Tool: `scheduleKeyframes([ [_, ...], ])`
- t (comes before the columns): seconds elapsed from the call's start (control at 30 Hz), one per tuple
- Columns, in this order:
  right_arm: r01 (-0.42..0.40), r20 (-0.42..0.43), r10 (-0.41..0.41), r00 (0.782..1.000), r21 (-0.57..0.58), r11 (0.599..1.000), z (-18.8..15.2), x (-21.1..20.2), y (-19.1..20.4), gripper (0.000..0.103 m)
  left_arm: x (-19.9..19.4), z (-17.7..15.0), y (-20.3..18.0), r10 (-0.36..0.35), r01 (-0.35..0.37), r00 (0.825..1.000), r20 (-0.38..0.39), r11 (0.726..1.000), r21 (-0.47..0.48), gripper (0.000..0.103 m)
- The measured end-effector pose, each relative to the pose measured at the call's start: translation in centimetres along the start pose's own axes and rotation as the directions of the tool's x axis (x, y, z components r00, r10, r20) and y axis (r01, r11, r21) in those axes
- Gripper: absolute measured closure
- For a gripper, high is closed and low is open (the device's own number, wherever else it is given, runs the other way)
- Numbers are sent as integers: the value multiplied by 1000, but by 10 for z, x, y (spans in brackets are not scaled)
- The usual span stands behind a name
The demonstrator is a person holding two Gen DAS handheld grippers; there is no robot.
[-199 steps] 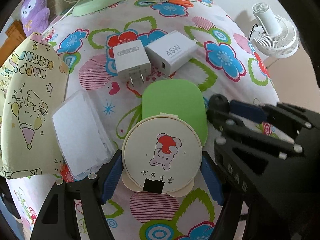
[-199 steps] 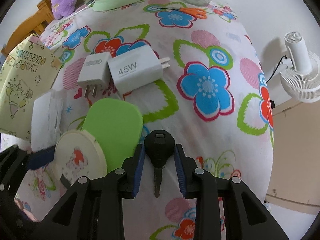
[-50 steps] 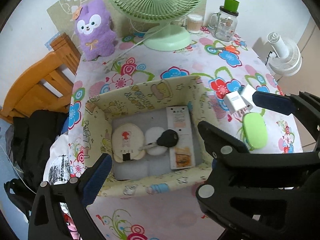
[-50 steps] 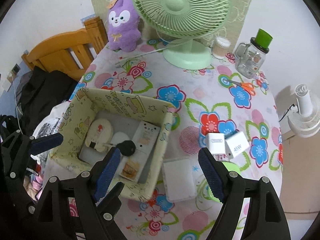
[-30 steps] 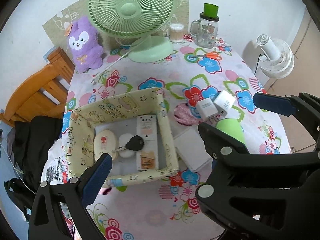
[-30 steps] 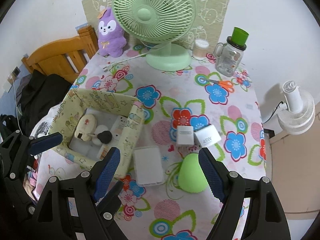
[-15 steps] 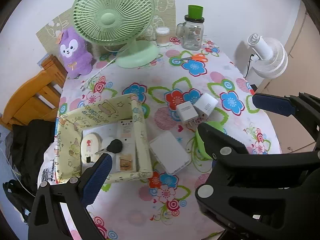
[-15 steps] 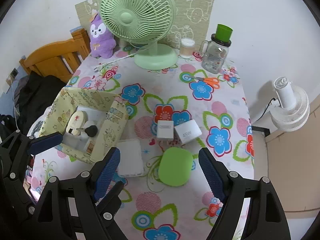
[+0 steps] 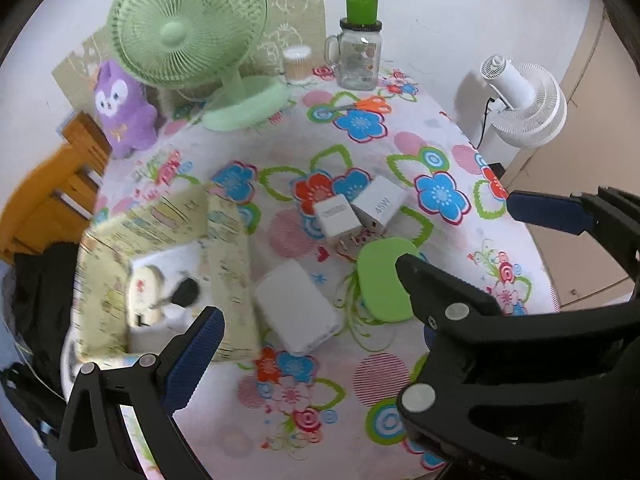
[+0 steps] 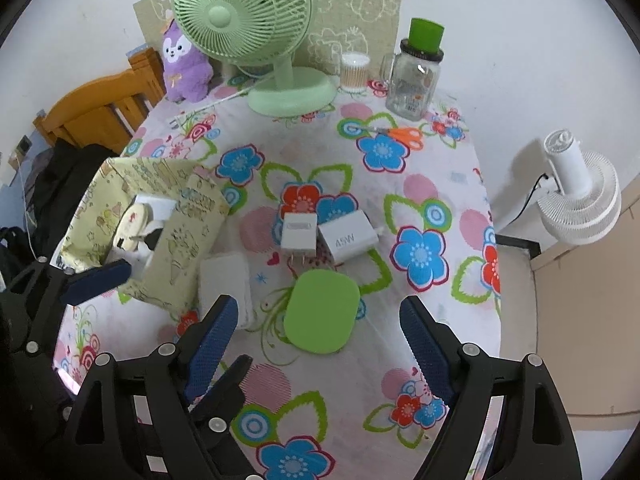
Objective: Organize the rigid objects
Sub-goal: 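Withdraw both tools from the box toward the white chargers, then lower both tools over the two white chargers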
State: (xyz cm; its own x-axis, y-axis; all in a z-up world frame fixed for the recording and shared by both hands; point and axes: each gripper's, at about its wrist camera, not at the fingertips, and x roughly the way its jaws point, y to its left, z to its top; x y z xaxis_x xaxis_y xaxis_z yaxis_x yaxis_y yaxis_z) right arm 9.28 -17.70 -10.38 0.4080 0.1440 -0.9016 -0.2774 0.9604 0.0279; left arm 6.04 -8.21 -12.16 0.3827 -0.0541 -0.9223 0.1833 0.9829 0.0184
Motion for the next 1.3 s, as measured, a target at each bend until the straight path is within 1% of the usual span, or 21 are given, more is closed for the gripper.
scheduleKeyframes([
  [0.13, -9, -13, 9, 1000, -17, 1000, -5, 11, -5, 18, 14, -5, -3, -25, 24, 1000, -15, 999, -47, 2],
  [0.33, -14, -42, 12, 999, -41, 999, -13, 32, -14, 18, 34, -14, -8, -20, 17, 999, -36, 996, -86, 2],
  [0.4, -22, -46, 20, 999, -42, 999, -14, 38, -17, 18, 38, -18, -11, -12, 9, 999, -34, 997, -81, 2],
  [0.5, -37, -53, 35, 998, -48, 998, -15, 47, -20, 18, 44, -22, -20, 23, -24, 999, -25, 999, -41, 2],
  [0.6, -37, -62, 33, 998, -59, 998, -15, 56, -23, 18, 52, -22, -21, 15, -17, 999, -43, 998, -52, 2],
  [0.77, -39, -72, 35, 997, -56, 998, -14, 68, -30, 18, 65, -16, -19, 6, -13, 998, -61, 993, -115, 2],
  [0.87, -46, -80, 42, 996, -48, 998, -13, 77, -35, 18, 71, -11, -17, 4, -12, 998, -63, 990, -137, 2],
  [1.1, -59, -74, 57, 996, -14, 998, 0, 93, -49, 18, 88, 6, -16, 5, -17, 997, -82, 989, -149, 2],
  [1.17, -58, -74, 56, 996, -19, 998, 4, 99, -52, 18, 92, 11, -16, 0, -12, 996, -89, 990, -139, 2],
  [1.3, -72, -76, 68, 995, -47, 996, 15, 112, -56, 18, 103, 22, -17, 17, -27, 995, -99, 995, -101, 2],
])
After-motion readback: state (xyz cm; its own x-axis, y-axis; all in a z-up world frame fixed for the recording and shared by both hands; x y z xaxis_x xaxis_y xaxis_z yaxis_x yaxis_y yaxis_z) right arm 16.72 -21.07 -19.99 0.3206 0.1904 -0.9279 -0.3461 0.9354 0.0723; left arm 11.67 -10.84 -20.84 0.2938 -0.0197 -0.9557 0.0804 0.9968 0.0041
